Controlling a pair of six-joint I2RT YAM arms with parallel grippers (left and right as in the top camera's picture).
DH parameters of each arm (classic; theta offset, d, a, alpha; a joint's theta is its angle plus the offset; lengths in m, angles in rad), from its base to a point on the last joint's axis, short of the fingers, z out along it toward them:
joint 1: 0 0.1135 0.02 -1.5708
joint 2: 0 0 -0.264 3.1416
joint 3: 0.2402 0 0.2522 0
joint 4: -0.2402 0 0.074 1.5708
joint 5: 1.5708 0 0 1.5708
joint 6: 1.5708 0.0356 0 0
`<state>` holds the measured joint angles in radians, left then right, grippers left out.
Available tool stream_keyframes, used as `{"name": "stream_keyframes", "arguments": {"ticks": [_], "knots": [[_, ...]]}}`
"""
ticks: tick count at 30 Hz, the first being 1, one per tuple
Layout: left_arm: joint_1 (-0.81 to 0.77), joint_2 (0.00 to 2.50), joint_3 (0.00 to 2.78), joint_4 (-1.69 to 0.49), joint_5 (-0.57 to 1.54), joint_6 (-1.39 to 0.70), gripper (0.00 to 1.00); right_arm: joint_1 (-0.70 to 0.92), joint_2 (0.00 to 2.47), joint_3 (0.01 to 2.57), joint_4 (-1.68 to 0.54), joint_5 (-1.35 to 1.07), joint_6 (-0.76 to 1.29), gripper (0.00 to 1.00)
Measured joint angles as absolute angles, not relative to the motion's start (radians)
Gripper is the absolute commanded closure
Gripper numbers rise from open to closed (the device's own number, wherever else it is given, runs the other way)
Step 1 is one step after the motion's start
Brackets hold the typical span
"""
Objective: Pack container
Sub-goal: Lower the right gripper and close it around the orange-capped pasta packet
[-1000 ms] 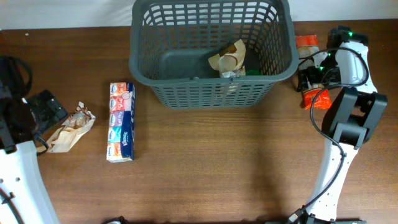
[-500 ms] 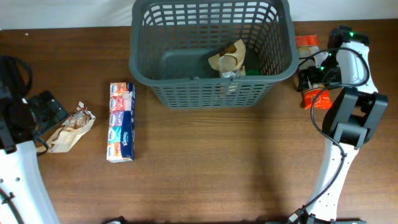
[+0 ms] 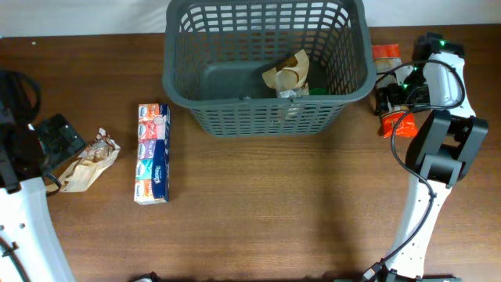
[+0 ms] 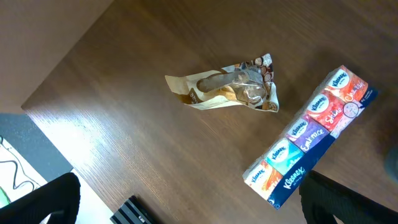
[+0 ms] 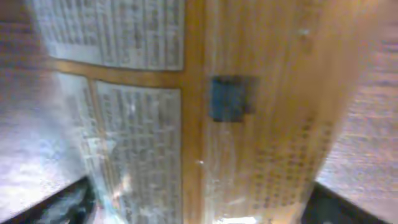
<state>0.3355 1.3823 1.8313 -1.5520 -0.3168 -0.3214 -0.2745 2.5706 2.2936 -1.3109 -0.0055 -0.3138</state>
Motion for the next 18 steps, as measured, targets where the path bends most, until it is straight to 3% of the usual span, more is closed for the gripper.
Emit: {"name": "stream_keyframes", "arguments": {"ticks": [4, 6, 11, 16, 18], "knots": [[0.336, 1.382, 1.831, -1.552, -0.317, -0.321, 0.01, -0.279, 2.572, 2.294, -1.314, 0.001, -0.313, 0.52], [0.336, 1.382, 1.831, -1.552, -0.317, -0.321, 0.01, -0.281, 2.572, 2.294, -1.313, 0.002, -0.311, 0.55], [0.336, 1.382, 1.831, -1.552, -0.316, -0.321, 0.01, -0.282, 2.572, 2.296, -1.314, -0.002, -0.315, 0.82], [0.336, 1.382, 1.831, -1.552, -0.316, -0.321, 0.01, -0.282, 2.570, 2.316, -1.330, -0.003, -0.306, 0.95], [0.336, 1.382, 1.831, -1.552, -0.317, -0.321, 0.01, -0.282, 2.570, 2.317, -1.331, -0.003, -0.303, 0.96]]}}
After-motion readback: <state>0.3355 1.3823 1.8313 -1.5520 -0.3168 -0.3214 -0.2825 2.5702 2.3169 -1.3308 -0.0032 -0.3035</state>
